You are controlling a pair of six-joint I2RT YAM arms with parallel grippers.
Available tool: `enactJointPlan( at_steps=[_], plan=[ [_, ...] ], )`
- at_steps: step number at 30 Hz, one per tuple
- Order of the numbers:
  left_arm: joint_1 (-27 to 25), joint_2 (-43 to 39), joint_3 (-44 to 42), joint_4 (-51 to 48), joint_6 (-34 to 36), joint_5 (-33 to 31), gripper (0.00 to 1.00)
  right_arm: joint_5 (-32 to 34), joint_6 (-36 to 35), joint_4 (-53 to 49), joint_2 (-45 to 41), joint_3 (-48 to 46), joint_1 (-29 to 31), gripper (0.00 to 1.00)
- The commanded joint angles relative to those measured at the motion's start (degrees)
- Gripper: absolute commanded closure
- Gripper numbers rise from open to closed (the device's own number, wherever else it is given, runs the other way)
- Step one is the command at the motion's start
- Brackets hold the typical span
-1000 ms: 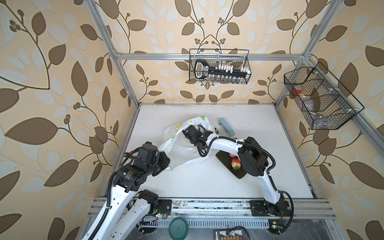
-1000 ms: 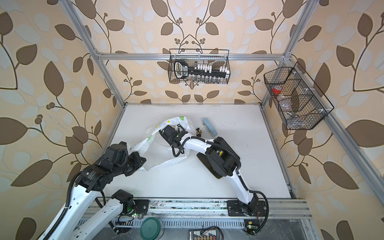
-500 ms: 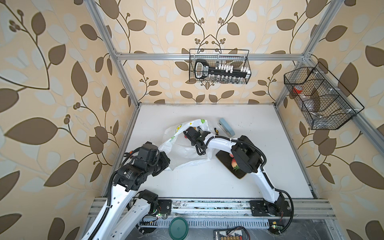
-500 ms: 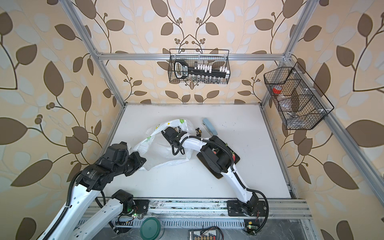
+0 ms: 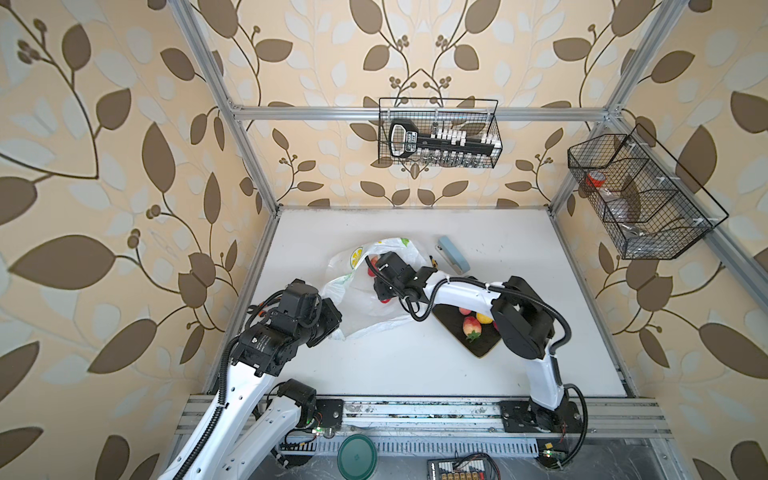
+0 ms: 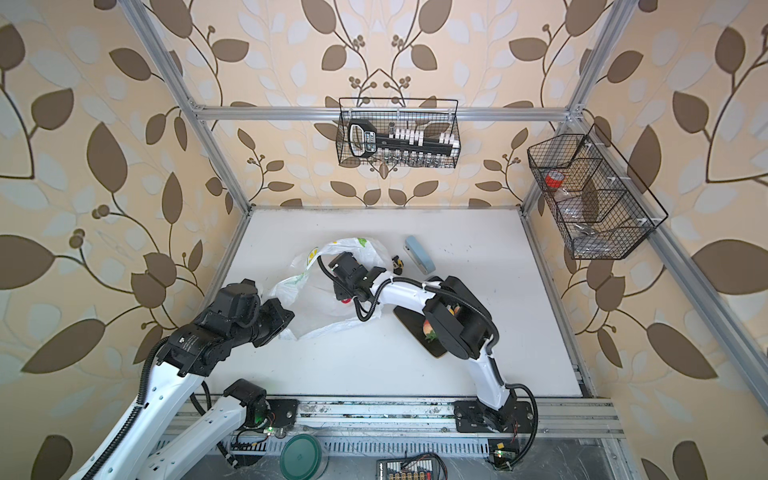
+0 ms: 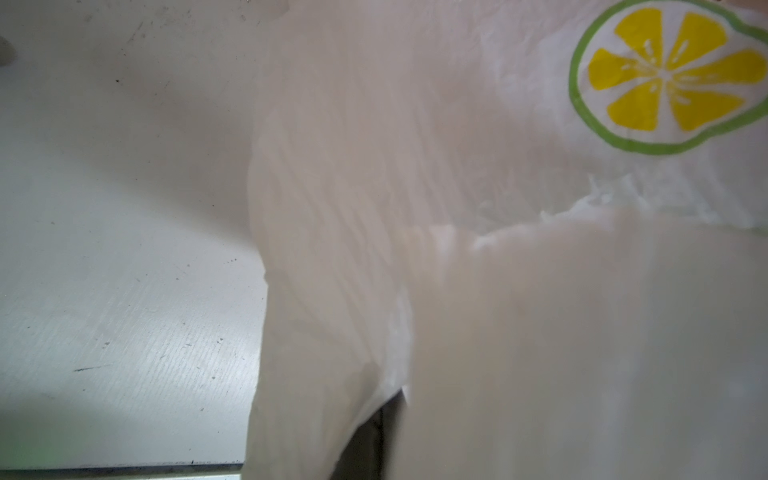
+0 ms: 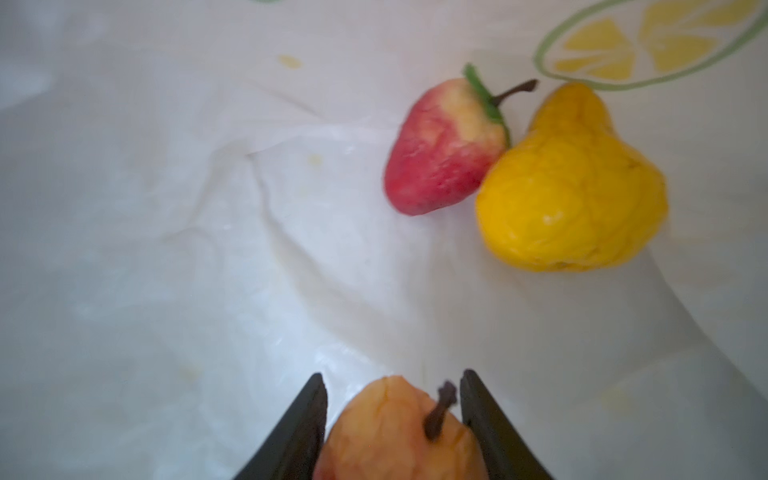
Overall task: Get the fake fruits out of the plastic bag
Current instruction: 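Grasp the red-yellow pear inside the bag with the right gripper, then lift the red-yellow pear out and lower it onto the black mat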
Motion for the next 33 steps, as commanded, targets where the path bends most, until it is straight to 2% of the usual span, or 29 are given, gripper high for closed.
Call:
enactJointPlan(
  at_steps=[1,5,8,14,20,22,27,30,33],
  plan=[
    [-0.60,0.28,-0.51,2.48,-2.34,-3.95,1.00,-15.36,-8.64,2.44,-4.92,-4.56,0.58,0.58],
    [-0.55,0.63,-0.58,3.25,-4.11,-6.20,1.00,-27.48,-17.03,3.06,-11.12,-9.47,1.62,0.58],
    [-0.60,0.80,-0.66,3.57,-4.60,-7.07,1.00,-30.78,-22.08,2.80,-15.61,-11.56,2.75,0.58],
    [-0.60,0.63,-1.42,3.72,-5.21,-7.25,1.00,-32.44,-27.75,0.97,-24.77,-14.14,3.73,0.58],
    [-0.57,0.99,-1.52,3.51,-5.05,-7.20,1.00,-23.47,-23.57,1.33,-39.40,-23.72,3.59,0.57],
    [-0.56,0.99,-1.61,2.69,-5.04,-7.38,1.00,-17.12,-19.28,2.35,-44.47,-29.13,3.56,0.58],
    [-0.57,0.57,-1.91,1.40,-4.81,-7.28,1.00,4.41,-3.48,3.02,-55.27,-41.55,1.42,0.60],
    [-0.57,0.55,-1.84,0.41,-4.34,-7.14,1.00,7.54,1.89,2.88,-55.22,-44.27,-2.80,0.64],
    [-0.58,0.46,-1.83,-0.10,-4.07,-6.73,1.00,9.55,0.05,3.41,-49.97,-43.56,-4.34,0.64]
  ],
)
